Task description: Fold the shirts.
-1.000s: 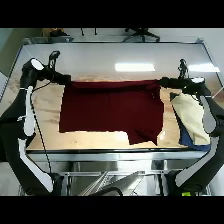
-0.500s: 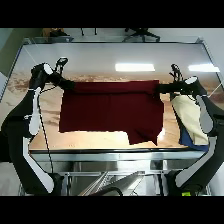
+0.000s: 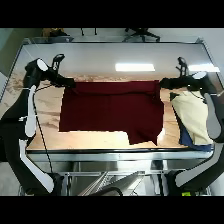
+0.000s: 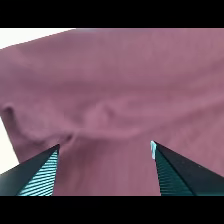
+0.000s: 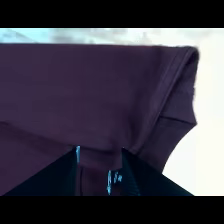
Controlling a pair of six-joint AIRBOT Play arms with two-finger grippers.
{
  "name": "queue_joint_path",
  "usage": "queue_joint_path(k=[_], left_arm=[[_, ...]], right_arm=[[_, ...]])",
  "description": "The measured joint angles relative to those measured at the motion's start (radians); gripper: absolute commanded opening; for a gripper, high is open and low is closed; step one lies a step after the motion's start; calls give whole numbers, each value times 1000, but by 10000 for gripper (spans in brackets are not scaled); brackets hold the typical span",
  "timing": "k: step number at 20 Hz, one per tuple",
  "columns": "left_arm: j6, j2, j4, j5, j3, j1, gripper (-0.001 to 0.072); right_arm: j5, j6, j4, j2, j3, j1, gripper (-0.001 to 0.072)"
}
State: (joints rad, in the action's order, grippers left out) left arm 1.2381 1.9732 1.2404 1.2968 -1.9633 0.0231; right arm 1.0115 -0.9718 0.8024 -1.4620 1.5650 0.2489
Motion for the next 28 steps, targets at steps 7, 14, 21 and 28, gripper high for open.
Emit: queue_joint_path(k=[7,14,21,28], left_arm=[[63,-204,-35,173,303,172,641],[-22,-301,-158,126,727,249,642],[-68,-312,-223,82,835,267,641],[-76,-312,-206,215,710,352,641]], right_arm=[[223,-165,64,301,-322,171,323],[262,-290,77,580,-750,262,326],[293,-312,74,639,-840,272,459],[304,-361,127,645,-900,272,460]])
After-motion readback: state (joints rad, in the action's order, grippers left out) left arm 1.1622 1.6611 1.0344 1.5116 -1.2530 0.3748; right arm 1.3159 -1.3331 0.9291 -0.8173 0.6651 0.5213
